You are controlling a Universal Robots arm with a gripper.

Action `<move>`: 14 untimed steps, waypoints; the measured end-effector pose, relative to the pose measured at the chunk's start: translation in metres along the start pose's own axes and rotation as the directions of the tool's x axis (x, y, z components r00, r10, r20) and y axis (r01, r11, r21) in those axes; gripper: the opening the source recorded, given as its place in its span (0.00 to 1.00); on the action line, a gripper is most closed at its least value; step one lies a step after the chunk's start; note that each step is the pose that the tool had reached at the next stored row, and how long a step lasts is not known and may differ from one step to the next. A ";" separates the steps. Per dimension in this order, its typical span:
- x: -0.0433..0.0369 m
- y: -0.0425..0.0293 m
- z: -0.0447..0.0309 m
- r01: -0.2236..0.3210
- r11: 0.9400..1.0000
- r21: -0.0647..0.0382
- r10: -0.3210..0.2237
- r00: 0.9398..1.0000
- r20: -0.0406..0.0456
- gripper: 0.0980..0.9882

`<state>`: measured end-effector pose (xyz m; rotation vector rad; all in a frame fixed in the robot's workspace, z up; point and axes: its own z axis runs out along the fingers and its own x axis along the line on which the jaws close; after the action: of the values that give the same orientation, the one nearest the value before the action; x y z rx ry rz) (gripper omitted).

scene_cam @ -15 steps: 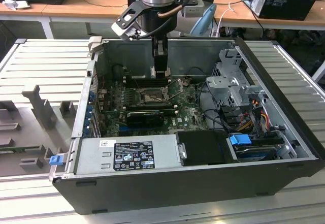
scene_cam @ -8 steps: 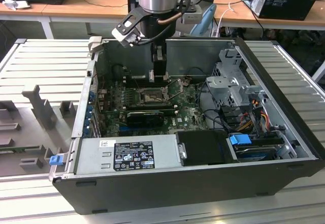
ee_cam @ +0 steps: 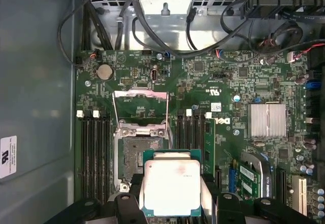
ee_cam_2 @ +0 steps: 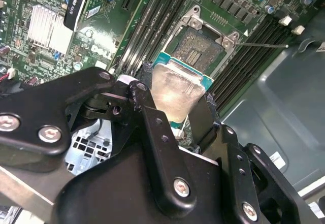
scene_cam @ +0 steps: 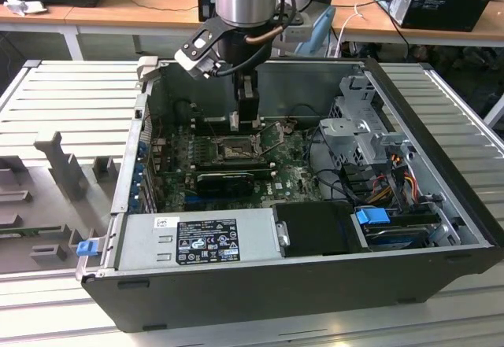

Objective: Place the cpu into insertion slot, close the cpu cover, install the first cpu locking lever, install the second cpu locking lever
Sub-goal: 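Place the cpu into insertion slot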

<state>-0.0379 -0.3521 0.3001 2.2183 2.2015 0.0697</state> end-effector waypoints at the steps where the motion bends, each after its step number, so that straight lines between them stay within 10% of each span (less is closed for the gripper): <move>1: 0.0000 -0.0001 0.0004 0.000 1.000 0.000 0.000 1.000 0.000 0.48; 14: -0.0003 -0.0006 0.0150 0.016 1.000 0.001 -0.016 1.000 -0.003 0.48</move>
<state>-0.0378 -0.3521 0.2851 2.2020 2.2215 0.0725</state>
